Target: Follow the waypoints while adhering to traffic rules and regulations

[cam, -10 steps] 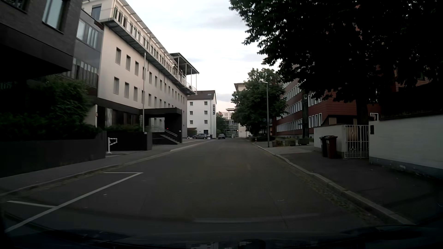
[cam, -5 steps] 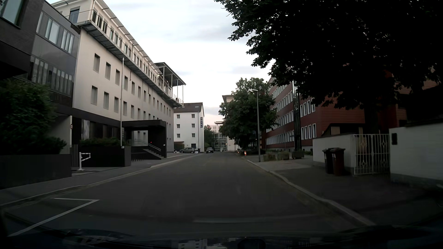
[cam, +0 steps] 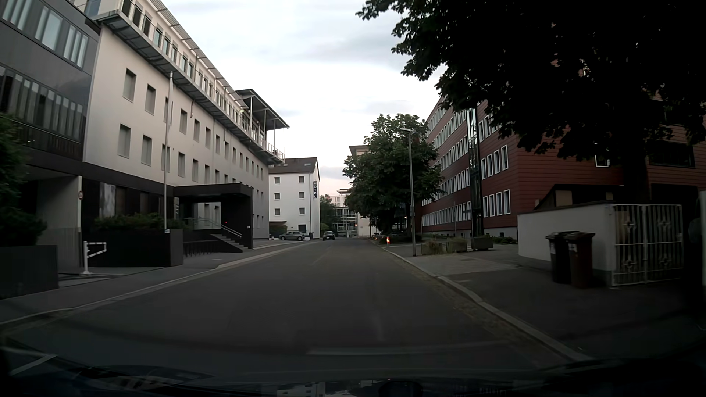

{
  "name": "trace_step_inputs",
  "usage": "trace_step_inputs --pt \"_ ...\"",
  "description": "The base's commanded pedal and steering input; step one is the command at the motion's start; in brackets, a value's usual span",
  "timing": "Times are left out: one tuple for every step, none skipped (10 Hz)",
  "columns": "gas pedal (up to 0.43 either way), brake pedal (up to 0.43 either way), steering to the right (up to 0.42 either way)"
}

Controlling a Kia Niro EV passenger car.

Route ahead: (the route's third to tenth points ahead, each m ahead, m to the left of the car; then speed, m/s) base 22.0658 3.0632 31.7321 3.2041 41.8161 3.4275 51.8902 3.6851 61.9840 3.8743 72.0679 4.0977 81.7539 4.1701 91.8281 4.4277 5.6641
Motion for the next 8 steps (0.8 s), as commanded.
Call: trace_step_inputs --pt "0.189 0.000 0.005" --pt "0.189 0.000 0.003" --pt "0.189 0.000 -0.001" --pt "0.177 0.000 -0.005" --pt "0.177 0.000 -0.006" --pt "0.169 0.000 -0.007" --pt "0.169 0.000 -0.008" --pt "0.169 0.000 -0.009"
